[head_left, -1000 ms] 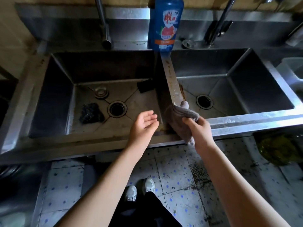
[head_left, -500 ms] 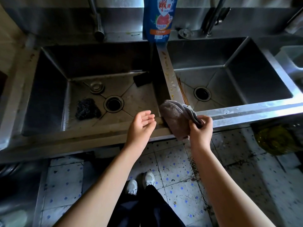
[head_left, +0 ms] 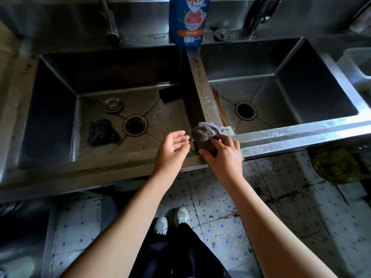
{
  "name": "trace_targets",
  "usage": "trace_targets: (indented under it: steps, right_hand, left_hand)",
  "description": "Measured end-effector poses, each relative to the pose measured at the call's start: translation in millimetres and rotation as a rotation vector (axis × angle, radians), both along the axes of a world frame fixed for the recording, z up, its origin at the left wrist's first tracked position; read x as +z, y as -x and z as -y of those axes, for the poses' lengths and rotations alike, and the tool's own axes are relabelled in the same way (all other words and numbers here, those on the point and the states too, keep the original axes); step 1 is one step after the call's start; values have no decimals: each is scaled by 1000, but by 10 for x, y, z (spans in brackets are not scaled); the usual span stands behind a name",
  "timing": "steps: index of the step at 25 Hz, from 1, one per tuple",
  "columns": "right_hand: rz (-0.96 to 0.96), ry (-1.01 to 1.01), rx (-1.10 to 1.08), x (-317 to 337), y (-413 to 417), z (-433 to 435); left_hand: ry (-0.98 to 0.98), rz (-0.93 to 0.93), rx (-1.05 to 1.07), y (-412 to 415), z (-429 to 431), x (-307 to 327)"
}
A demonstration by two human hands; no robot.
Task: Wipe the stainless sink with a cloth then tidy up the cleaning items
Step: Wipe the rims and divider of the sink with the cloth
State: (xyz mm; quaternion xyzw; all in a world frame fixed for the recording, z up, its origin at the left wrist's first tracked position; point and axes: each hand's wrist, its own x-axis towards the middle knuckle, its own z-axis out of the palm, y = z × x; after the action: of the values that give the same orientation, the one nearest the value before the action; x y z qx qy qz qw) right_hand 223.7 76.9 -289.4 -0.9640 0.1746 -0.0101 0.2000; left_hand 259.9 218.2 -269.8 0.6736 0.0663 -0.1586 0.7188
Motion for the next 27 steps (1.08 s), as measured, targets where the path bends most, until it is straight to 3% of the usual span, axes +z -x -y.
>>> trace_targets:
  steps: [3, 9, 12, 16, 22, 27]
  right_hand:
    - [-87, 95, 33, -100, 6, -1]
    - [44, 78, 67, -39, -44, 88]
    - [130, -201, 4, 147, -104, 21]
    - [183, -466, 119, 421, -195, -351]
    - [163, -667, 82, 569, -226, -1045]
    - [160, -690, 83, 612, -217, -1765]
  left_hand:
    - [-8, 9, 3, -11, -34, -4]
    - [-37, 8, 44, 25, -88, -12]
    - [-41, 26, 86, 30, -149, 25]
    - [-73, 97, 149, 22, -377, 163]
    - [-123, 190, 238, 132, -1029, 422]
    - [-152, 228, 298, 176, -1809, 517]
